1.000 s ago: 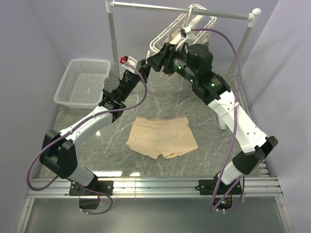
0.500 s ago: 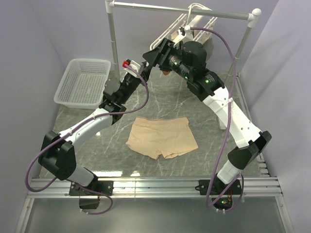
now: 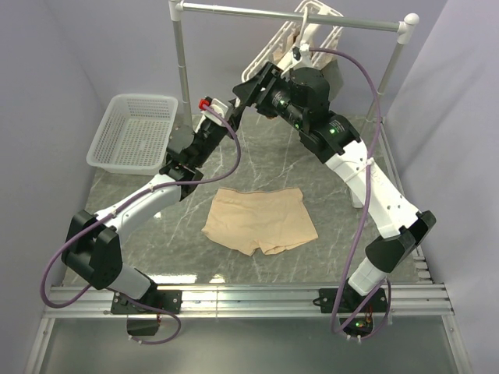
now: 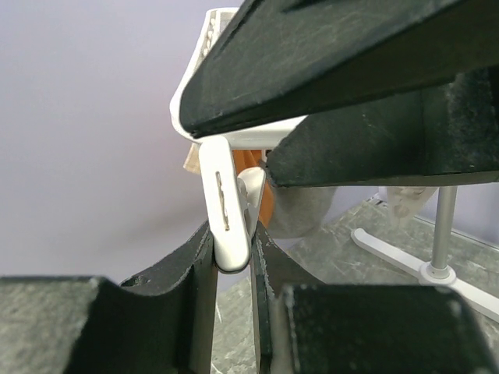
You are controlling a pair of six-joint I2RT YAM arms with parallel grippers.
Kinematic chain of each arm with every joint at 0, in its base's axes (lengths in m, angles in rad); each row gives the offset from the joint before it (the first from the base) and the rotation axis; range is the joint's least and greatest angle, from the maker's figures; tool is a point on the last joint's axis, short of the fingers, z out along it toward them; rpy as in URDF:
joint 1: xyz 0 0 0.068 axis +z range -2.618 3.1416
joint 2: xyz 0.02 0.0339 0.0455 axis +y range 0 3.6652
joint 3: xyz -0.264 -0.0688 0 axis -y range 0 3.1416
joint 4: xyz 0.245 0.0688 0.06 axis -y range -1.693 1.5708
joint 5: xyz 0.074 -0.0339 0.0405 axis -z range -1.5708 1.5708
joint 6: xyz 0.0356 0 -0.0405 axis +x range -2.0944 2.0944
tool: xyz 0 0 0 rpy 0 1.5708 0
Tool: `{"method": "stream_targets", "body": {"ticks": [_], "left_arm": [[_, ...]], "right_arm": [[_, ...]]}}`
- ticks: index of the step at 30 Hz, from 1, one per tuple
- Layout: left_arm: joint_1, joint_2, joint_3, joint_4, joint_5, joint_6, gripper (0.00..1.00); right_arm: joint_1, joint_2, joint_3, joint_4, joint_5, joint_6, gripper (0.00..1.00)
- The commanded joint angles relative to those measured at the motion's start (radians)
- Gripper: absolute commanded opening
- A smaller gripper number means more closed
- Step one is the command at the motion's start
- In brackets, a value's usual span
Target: Clip the underwear to the hanger
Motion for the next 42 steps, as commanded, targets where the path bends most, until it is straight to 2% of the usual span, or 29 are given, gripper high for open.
{"method": "stream_targets", "body": {"ticks": [1, 20, 24, 30, 33, 36, 39, 42], "left_arm": [[-0.003, -0.052, 0.025, 0.064, -0.03, 0.028, 0.0], [-0.009, -0.041, 0.041, 0.07, 0.002, 0.022, 0.0], [-0.009, -0.04, 0.036, 0.079, 0.017, 0.033, 0.0], [-0.016, -0.047, 0.015, 0.088, 0.052, 0.071, 0.0], [-0.022, -0.055, -0.002, 0.093, 0.075, 0.089, 0.0], [-0.024, -0.063, -0.016, 0.087, 0.089, 0.094, 0.0], [-0.022, -0.07, -0.025, 0.071, 0.101, 0.099, 0.0], [-0.024, -0.076, -0.027, 0.051, 0.103, 0.099, 0.09]], "right_arm": [[-0.013, -0.025, 0.0, -0.049, 0.11, 0.019, 0.64], [-0.014, 0.052, 0.051, -0.017, 0.165, 0.085, 0.69], [-0.017, 0.059, 0.049, -0.018, 0.165, 0.092, 0.68], [-0.023, 0.076, 0.066, 0.009, 0.165, 0.102, 0.61], [-0.026, 0.082, 0.077, 0.023, 0.164, 0.103, 0.54], [-0.028, 0.082, 0.072, 0.046, 0.158, 0.102, 0.42], [-0.032, 0.079, 0.062, 0.069, 0.151, 0.095, 0.22], [-0.034, 0.072, 0.04, 0.1, 0.138, 0.088, 0.07]]}}
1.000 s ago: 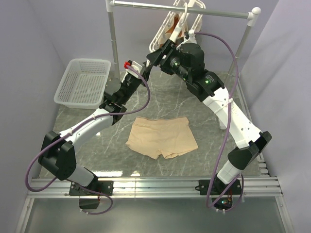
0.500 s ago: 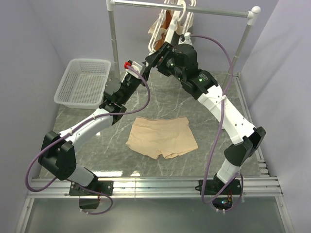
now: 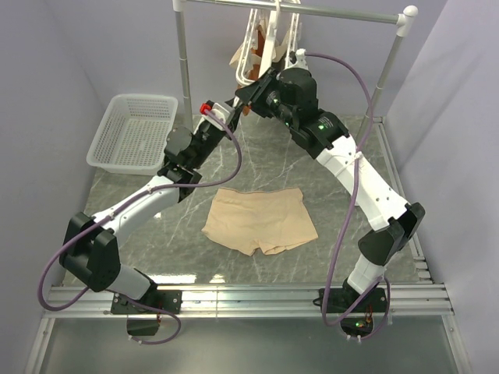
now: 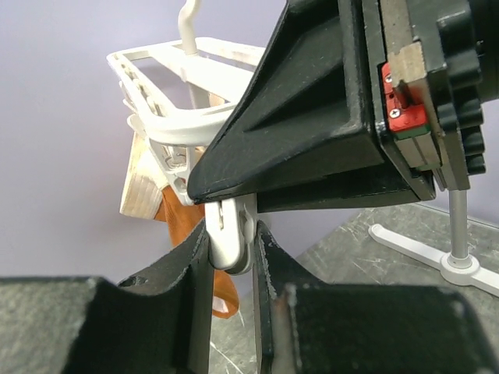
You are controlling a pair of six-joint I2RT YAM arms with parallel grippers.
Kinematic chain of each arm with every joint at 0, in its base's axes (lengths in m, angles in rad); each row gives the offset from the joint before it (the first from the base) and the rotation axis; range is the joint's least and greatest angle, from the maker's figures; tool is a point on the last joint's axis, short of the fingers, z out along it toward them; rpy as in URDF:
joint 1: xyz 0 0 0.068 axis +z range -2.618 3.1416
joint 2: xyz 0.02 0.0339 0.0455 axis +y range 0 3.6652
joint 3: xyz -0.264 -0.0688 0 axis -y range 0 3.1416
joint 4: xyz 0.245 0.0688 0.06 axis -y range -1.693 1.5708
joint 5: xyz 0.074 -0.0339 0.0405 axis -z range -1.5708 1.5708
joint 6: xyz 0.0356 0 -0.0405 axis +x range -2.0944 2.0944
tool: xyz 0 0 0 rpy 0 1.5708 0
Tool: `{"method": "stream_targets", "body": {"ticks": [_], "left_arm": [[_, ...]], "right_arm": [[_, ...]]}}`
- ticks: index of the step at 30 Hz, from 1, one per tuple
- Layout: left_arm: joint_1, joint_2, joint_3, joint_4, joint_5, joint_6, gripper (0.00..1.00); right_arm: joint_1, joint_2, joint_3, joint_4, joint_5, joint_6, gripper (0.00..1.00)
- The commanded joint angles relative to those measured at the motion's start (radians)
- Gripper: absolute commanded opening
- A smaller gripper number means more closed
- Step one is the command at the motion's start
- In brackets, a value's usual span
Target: Clip the underwear to the hanger
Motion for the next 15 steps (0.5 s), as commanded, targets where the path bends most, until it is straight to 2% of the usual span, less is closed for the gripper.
{"method": "stream_targets", "body": {"ticks": [1, 2, 3, 4, 6, 7, 13, 15], "left_arm": [[-0.02, -0.061, -0.008, 0.033, 0.082, 0.008, 0.19], [-0.02, -0.063, -0.006, 0.026, 0.086, 0.006, 0.24], [-0.02, -0.063, -0.003, 0.008, 0.087, -0.004, 0.3], [-0.02, -0.066, 0.001, -0.004, 0.087, -0.01, 0.41], [-0.018, -0.072, 0.01, -0.044, 0.083, -0.041, 0.51], [-0.017, -0.08, 0.013, -0.059, 0.079, -0.056, 0.6], [0.022, -0.127, 0.03, -0.197, 0.099, -0.21, 0.76], [0.032, -0.13, 0.053, -0.268, 0.115, -0.271, 0.76]], "right_arm": [[-0.034, -0.001, 0.001, 0.139, 0.051, -0.016, 0.04], [-0.036, -0.003, -0.005, 0.145, 0.048, -0.024, 0.0], [-0.037, -0.008, -0.011, 0.157, 0.04, -0.03, 0.0], [-0.04, -0.014, -0.036, 0.183, 0.032, -0.034, 0.0], [-0.042, -0.038, -0.074, 0.228, 0.017, -0.067, 0.0], [-0.042, -0.047, -0.095, 0.28, 0.009, -0.082, 0.0], [-0.055, -0.098, -0.267, 0.472, -0.049, -0.166, 0.0], [-0.068, -0.1, -0.286, 0.499, -0.09, -0.186, 0.0]]}}
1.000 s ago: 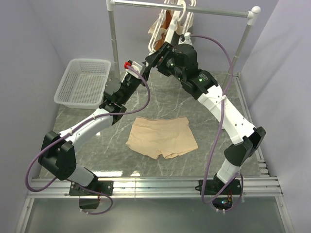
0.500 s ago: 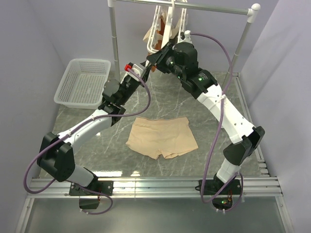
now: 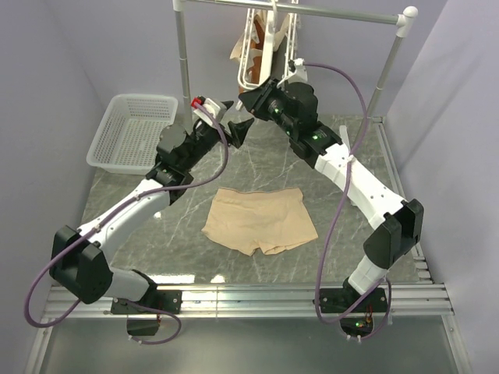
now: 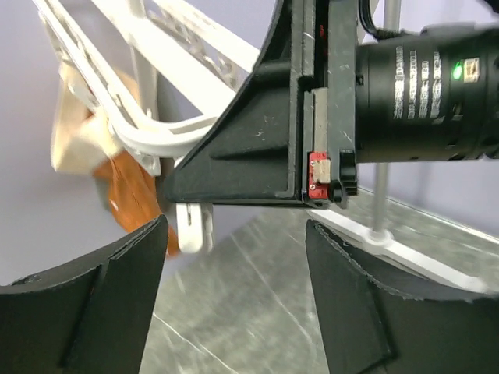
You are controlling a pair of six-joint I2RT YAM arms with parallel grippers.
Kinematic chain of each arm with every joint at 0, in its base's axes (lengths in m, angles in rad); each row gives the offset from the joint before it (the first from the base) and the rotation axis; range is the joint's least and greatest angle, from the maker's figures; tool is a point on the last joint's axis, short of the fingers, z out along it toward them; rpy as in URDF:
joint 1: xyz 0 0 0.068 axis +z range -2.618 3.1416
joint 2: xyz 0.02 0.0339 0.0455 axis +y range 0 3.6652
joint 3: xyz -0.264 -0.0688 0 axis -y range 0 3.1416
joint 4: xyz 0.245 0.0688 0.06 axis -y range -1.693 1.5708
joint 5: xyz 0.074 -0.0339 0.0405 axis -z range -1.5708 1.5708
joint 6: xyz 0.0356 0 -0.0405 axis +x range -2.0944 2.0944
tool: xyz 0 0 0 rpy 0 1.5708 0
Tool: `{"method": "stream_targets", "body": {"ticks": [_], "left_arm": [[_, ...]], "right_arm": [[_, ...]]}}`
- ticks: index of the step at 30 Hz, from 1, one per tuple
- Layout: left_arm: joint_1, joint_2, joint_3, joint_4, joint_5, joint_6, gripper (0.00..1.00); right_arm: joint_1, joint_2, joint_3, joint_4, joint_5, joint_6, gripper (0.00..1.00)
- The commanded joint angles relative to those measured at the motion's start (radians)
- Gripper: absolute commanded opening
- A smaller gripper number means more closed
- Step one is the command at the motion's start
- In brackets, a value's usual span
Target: Clip the underwear to the hanger
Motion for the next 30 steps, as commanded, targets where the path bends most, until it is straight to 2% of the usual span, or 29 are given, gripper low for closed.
{"method": "stream_targets", "body": {"ticks": [1, 9, 13, 18, 21, 24, 25, 26, 27, 28, 29, 30], "left_arm": [[0.033, -0.047, 0.065, -0.114, 0.044, -0.129, 0.76], [0.079, 0.031, 0.189, -0.24, 0.058, -0.159, 0.66], [0.098, 0.062, 0.229, -0.225, 0.084, -0.143, 0.58], [0.107, 0.1, 0.262, -0.216, 0.104, -0.118, 0.53], [0.105, 0.106, 0.251, -0.158, 0.122, -0.098, 0.48], [0.105, 0.117, 0.239, -0.107, 0.135, -0.081, 0.35], [0.105, 0.121, 0.243, -0.105, 0.135, -0.075, 0.24], [0.105, 0.126, 0.246, -0.098, 0.13, -0.074, 0.18], [0.105, 0.135, 0.246, -0.092, 0.122, -0.073, 0.07], [0.105, 0.137, 0.246, -0.084, 0.122, -0.073, 0.03], [0.107, 0.14, 0.243, -0.069, 0.122, -0.073, 0.0], [0.105, 0.141, 0.24, -0.061, 0.127, -0.075, 0.0]], "right_arm": [[-0.027, -0.053, -0.046, 0.214, -0.047, -0.063, 0.0], [-0.067, -0.067, -0.148, 0.429, -0.228, -0.095, 0.0], [-0.07, -0.062, -0.164, 0.502, -0.272, -0.115, 0.0], [-0.072, -0.064, -0.184, 0.558, -0.299, -0.138, 0.0], [-0.07, -0.064, -0.21, 0.594, -0.308, -0.141, 0.0], [-0.072, -0.075, -0.255, 0.668, -0.325, -0.143, 0.0], [-0.072, -0.076, -0.272, 0.702, -0.329, -0.144, 0.0], [-0.07, -0.078, -0.278, 0.716, -0.332, -0.146, 0.0], [-0.07, -0.076, -0.286, 0.734, -0.335, -0.146, 0.0], [-0.072, -0.076, -0.287, 0.739, -0.331, -0.143, 0.0], [-0.07, -0.07, -0.286, 0.739, -0.326, -0.143, 0.03], [-0.07, -0.069, -0.286, 0.742, -0.317, -0.138, 0.14]]}}
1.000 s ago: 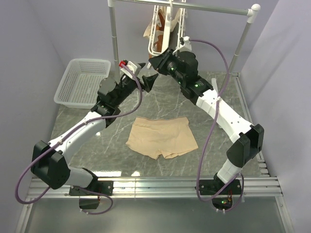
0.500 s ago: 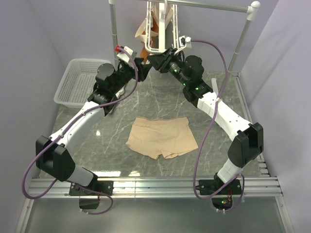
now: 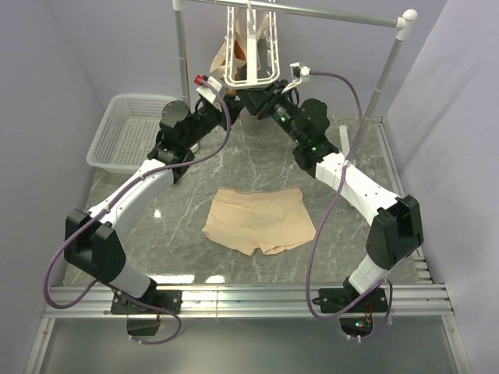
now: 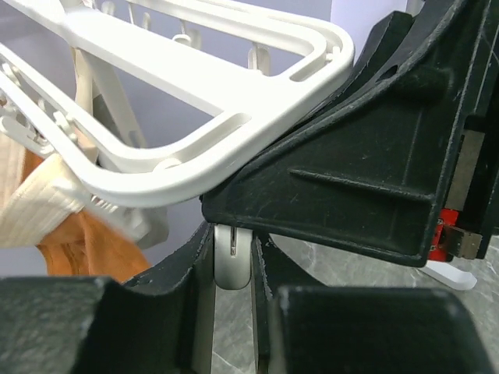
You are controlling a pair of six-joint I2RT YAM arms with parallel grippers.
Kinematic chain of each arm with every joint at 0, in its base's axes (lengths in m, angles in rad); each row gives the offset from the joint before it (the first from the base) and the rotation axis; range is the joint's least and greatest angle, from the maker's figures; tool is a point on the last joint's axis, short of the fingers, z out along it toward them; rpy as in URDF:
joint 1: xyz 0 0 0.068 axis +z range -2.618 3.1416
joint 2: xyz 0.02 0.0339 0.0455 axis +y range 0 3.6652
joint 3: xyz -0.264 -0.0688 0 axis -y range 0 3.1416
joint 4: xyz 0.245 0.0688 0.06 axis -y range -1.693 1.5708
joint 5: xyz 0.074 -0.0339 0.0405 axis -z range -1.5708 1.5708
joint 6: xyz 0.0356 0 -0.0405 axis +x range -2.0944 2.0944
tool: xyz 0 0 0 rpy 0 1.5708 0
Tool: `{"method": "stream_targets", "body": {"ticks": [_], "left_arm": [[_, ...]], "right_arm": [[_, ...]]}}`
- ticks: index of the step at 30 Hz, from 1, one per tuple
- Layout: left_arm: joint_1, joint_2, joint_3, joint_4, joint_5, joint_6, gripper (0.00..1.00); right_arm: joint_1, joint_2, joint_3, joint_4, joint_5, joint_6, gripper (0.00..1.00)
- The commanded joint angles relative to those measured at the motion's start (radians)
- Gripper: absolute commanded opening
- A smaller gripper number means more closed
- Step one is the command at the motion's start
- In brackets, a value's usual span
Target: Clip the underwear to the hanger
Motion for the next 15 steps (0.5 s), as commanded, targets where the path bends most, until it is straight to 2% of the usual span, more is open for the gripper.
{"method": "stream_targets", "body": {"ticks": [1, 3, 15], "left_arm": [[0.01, 0.01, 0.019, 0.116, -0.001, 0.002, 0.0], [0.008, 0.01, 0.011, 0.135, 0.004, -0.006, 0.0], [0.01, -0.003, -0.033, 0.139, 0.034, 0.046, 0.01]], "right_arm": [[-0.007, -0.047, -0.006, 0.109, -0.002, 0.006, 0.21], [-0.007, -0.038, -0.002, 0.116, 0.015, 0.015, 0.4], [-0.008, 0.016, 0.066, 0.09, 0.095, 0.063, 0.49]]}}
